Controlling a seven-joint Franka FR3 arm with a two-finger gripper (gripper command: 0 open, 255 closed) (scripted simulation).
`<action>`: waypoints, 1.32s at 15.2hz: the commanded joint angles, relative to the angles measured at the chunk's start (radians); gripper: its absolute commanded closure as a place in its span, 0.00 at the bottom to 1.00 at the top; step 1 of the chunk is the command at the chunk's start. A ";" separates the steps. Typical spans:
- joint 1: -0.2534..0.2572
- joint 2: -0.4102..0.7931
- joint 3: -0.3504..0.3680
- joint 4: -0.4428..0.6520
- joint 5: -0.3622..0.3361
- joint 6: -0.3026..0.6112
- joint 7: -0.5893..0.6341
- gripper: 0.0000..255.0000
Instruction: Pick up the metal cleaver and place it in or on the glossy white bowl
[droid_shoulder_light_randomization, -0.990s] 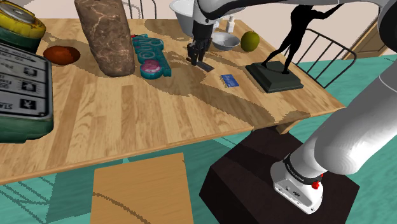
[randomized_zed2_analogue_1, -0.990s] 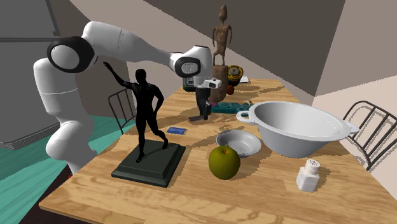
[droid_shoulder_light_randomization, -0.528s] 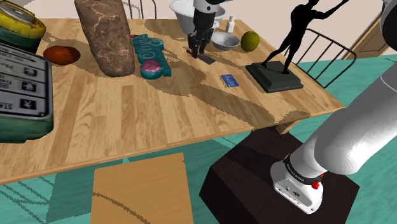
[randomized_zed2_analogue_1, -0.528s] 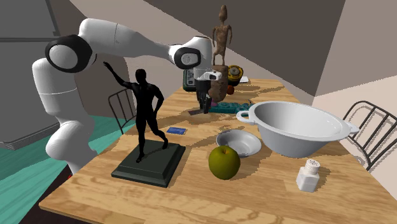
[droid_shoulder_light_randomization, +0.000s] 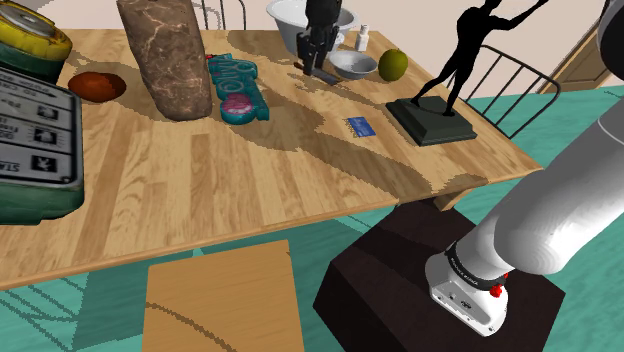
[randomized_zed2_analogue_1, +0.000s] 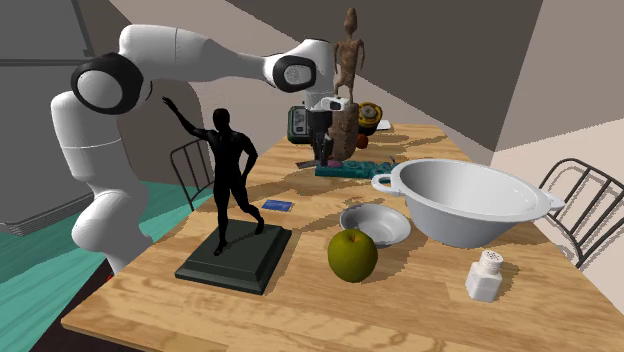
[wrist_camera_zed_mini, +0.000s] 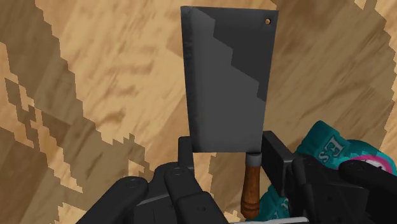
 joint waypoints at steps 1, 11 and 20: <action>0.001 0.004 0.001 0.029 0.000 -0.026 0.002 1.00; -0.119 0.138 -0.098 0.215 0.017 -0.083 -0.217 1.00; -0.246 0.366 -0.160 0.550 0.055 -0.199 -0.393 1.00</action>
